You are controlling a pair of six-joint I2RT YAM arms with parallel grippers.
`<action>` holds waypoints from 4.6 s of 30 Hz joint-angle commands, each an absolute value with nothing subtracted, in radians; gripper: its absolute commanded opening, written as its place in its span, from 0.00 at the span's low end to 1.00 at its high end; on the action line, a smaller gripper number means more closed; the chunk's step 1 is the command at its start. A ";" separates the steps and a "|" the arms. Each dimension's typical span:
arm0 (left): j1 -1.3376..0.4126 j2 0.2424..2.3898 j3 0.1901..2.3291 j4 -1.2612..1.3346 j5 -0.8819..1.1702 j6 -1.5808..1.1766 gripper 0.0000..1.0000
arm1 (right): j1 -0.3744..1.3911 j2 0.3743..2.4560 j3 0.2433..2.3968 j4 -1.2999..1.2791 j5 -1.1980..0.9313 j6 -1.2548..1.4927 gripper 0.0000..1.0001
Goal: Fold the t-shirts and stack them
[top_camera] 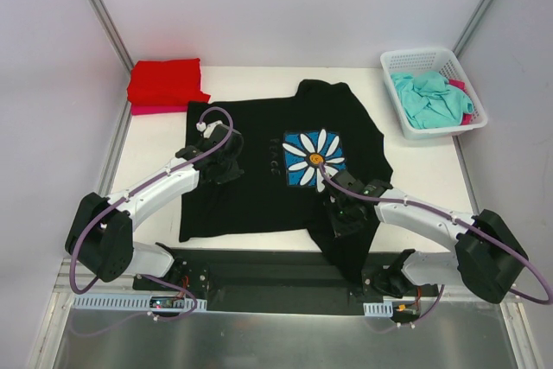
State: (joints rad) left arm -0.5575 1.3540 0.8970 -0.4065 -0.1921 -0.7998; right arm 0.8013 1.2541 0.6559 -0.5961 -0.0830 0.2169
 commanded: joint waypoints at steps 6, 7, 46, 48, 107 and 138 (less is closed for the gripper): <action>-0.569 1.362 0.936 -0.426 -0.199 -0.799 0.00 | 0.807 1.244 0.698 -0.644 -0.006 0.190 0.26; -0.569 1.365 0.937 -0.425 -0.198 -0.799 0.00 | 0.805 1.250 0.696 -0.643 -0.009 0.190 0.25; -0.569 1.367 0.939 -0.425 -0.210 -0.795 0.00 | 0.811 1.339 0.718 -0.578 -0.074 0.184 0.20; -0.569 1.367 0.939 -0.425 -0.210 -0.795 0.00 | 0.813 1.339 0.718 -0.578 -0.074 0.181 0.20; -0.574 1.378 0.953 -0.423 -0.187 -0.798 0.00 | 0.881 1.261 0.712 -0.677 -0.066 0.192 0.02; -0.577 1.384 0.954 -0.423 -0.186 -0.798 0.00 | 0.904 1.273 0.719 -0.686 -0.066 0.193 0.15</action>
State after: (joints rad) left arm -0.5644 1.3869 0.9226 -0.4065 -0.1905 -0.7998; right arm 0.8986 1.2854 0.6960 -0.6514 -0.0612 0.1829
